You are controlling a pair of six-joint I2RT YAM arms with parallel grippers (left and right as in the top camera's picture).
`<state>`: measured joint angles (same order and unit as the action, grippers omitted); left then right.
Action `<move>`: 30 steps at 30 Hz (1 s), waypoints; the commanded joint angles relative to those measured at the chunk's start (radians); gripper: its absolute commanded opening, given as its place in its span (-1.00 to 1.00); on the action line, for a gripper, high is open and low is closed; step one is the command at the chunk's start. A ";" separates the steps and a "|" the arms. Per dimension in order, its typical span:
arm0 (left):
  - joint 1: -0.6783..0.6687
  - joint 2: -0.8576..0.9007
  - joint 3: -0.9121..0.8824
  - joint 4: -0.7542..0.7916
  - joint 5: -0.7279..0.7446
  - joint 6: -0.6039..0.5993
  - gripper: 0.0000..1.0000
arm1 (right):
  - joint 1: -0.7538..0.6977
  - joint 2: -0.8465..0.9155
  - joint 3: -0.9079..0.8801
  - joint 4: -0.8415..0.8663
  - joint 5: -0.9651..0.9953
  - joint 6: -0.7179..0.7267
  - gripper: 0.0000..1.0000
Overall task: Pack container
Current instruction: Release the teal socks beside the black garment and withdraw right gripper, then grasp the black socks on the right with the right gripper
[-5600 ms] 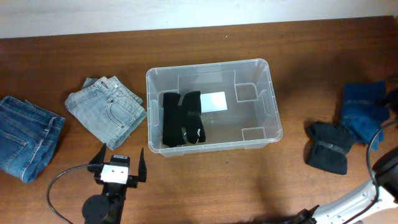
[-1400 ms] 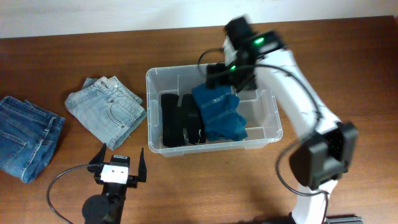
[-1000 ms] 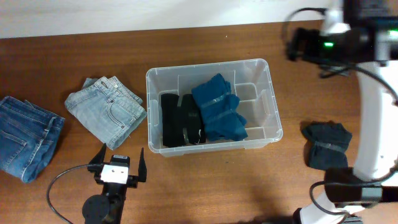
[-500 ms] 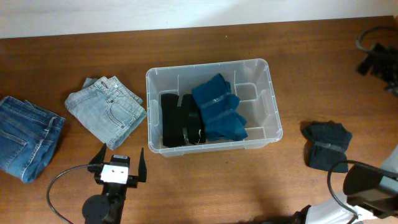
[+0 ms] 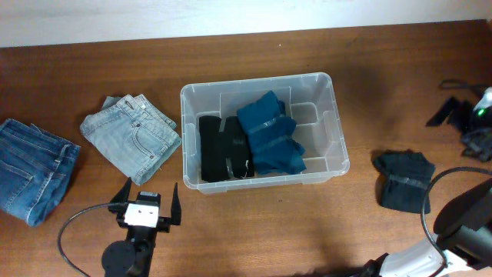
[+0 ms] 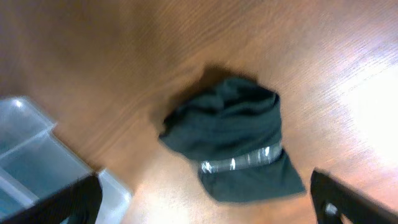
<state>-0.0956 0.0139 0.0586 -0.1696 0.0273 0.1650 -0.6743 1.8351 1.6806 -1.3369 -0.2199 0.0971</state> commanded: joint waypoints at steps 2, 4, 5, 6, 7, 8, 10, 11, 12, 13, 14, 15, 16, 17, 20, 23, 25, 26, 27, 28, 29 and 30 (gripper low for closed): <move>0.005 -0.007 -0.010 0.003 0.011 0.016 0.99 | -0.069 0.003 -0.208 0.093 -0.107 -0.015 0.98; 0.005 -0.007 -0.010 0.003 0.011 0.016 0.99 | -0.105 0.003 -0.271 0.113 -0.163 -0.015 0.97; 0.005 -0.007 -0.010 0.003 0.011 0.016 0.99 | -0.119 0.003 -0.291 0.112 -0.184 -0.015 0.98; 0.005 -0.007 -0.010 0.003 0.011 0.016 0.99 | -0.135 0.003 -0.311 0.109 -0.206 -0.016 0.97; 0.005 -0.007 -0.010 0.003 0.011 0.016 0.99 | -0.147 0.003 -0.325 0.096 -0.219 -0.020 0.97; 0.005 -0.007 -0.010 0.003 0.011 0.016 0.99 | -0.152 0.003 -0.328 0.084 -0.218 -0.020 0.97; 0.005 -0.007 -0.010 0.003 0.011 0.016 0.99 | -0.152 0.001 -0.328 0.059 -0.218 -0.020 0.97; 0.005 -0.007 -0.010 0.003 0.011 0.016 0.99 | -0.152 -0.001 -0.328 0.043 -0.218 -0.019 0.97; 0.005 -0.007 -0.010 0.003 0.011 0.016 0.99 | -0.152 -0.002 -0.328 0.034 -0.219 -0.018 0.96; 0.005 -0.007 -0.010 0.003 0.011 0.016 0.99 | -0.152 -0.002 -0.328 0.024 -0.219 -0.018 0.79; 0.005 -0.007 -0.010 0.003 0.011 0.016 0.99 | -0.152 -0.002 -0.328 0.016 -0.219 -0.012 0.65; 0.005 -0.007 -0.010 0.003 0.011 0.016 0.99 | -0.152 -0.002 -0.328 0.008 -0.225 -0.011 0.38; 0.005 -0.007 -0.010 0.003 0.011 0.016 0.99 | -0.152 -0.002 -0.328 0.001 -0.236 -0.012 -0.31; 0.005 -0.007 -0.010 0.003 0.011 0.016 0.99 | -0.152 -0.002 -0.328 -0.006 -0.242 -0.011 -0.92; 0.005 -0.007 -0.010 0.003 0.011 0.016 0.99 | -0.151 -0.002 -0.329 -0.032 -0.244 -0.016 -0.92; 0.005 -0.007 -0.010 0.003 0.011 0.016 0.99 | -0.151 -0.002 -0.347 -0.047 -0.240 -0.015 -0.92; 0.005 -0.007 -0.010 0.003 0.011 0.016 0.99 | -0.151 -0.002 -0.377 -0.037 -0.240 -0.015 -0.92; 0.005 -0.007 -0.010 0.003 0.011 0.016 0.99 | -0.151 -0.002 -0.393 -0.027 -0.240 -0.014 -0.92; 0.005 -0.007 -0.010 0.003 0.011 0.016 0.99 | -0.151 -0.002 -0.417 -0.008 -0.240 -0.010 -0.92; 0.005 -0.007 -0.010 0.003 0.011 0.016 0.99 | -0.151 -0.002 -0.439 0.010 -0.240 -0.004 -0.92; 0.005 -0.007 -0.010 0.003 0.011 0.016 0.99 | -0.151 -0.002 -0.497 0.066 -0.240 0.013 -0.92; 0.005 -0.007 -0.010 0.003 0.011 0.016 0.99 | -0.151 -0.002 -0.528 0.097 -0.240 0.021 -0.92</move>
<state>-0.0956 0.0139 0.0586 -0.1692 0.0273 0.1650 -0.8284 1.8362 1.2392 -1.2987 -0.4480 0.0978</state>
